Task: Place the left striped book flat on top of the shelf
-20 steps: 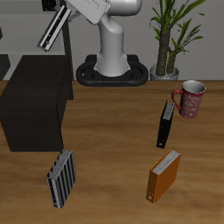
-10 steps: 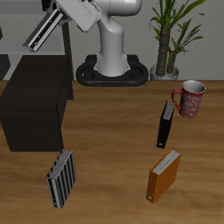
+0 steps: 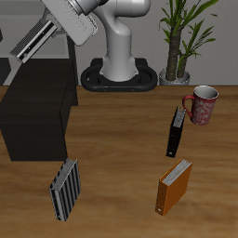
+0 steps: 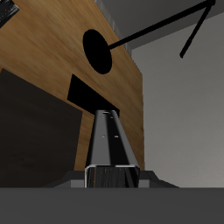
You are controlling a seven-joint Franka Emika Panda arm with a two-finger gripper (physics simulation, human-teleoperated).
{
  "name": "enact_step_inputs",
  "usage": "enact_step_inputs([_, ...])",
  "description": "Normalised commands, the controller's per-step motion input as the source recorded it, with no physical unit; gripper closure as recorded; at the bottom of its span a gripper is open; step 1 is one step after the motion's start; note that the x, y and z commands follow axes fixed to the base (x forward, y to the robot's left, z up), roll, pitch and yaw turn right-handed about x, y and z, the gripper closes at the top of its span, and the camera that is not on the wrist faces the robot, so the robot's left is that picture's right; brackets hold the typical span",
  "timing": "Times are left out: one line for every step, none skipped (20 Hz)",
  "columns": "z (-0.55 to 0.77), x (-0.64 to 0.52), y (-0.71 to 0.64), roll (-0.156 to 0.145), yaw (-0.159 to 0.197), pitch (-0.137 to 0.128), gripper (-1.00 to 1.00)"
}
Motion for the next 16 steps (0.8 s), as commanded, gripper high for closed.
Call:
enact_step_inputs([-0.08,0.16,-0.53,-0.246,-0.048,-0.045,1.0])
enact_step_inputs([-0.1,0.13,-0.18,-0.062,-0.016,0.046,1.0])
enact_step_inputs([-0.14,0.2,-0.21,-0.047,0.012,0.044,1.0])
enact_step_inputs([-0.04,0.06,-0.14,-0.14,-0.038,-0.035,1.0])
enact_step_inputs([-0.14,0.22,-0.03,0.025,0.011,0.013,1.0])
enact_step_inputs([-0.15,0.16,-0.02,-0.077,0.007,0.041,1.0])
enact_step_inputs([-0.17,0.16,0.02,-0.04,-0.013,0.029,1.0])
enact_step_inputs([-0.26,0.27,-0.02,-0.003,0.021,0.006,1.0])
enact_step_inputs([-0.24,0.17,-0.03,-0.023,-0.002,0.081,1.0])
enact_step_inputs([-0.3,0.18,-0.03,-0.05,0.032,0.013,1.0])
enact_step_inputs([-0.14,0.05,0.16,0.003,0.008,0.017,1.0])
enact_step_inputs([-0.59,0.42,-0.03,0.071,0.044,0.151,1.0])
enact_step_inputs([-0.12,0.06,0.04,-0.047,-0.003,0.012,1.0])
enact_step_inputs([-0.21,0.13,0.32,0.071,0.02,0.009,1.0])
enact_step_inputs([-0.34,0.27,-0.02,-0.039,0.03,0.047,1.0])
enact_step_inputs([-0.09,0.09,0.15,0.004,0.021,0.016,1.0])
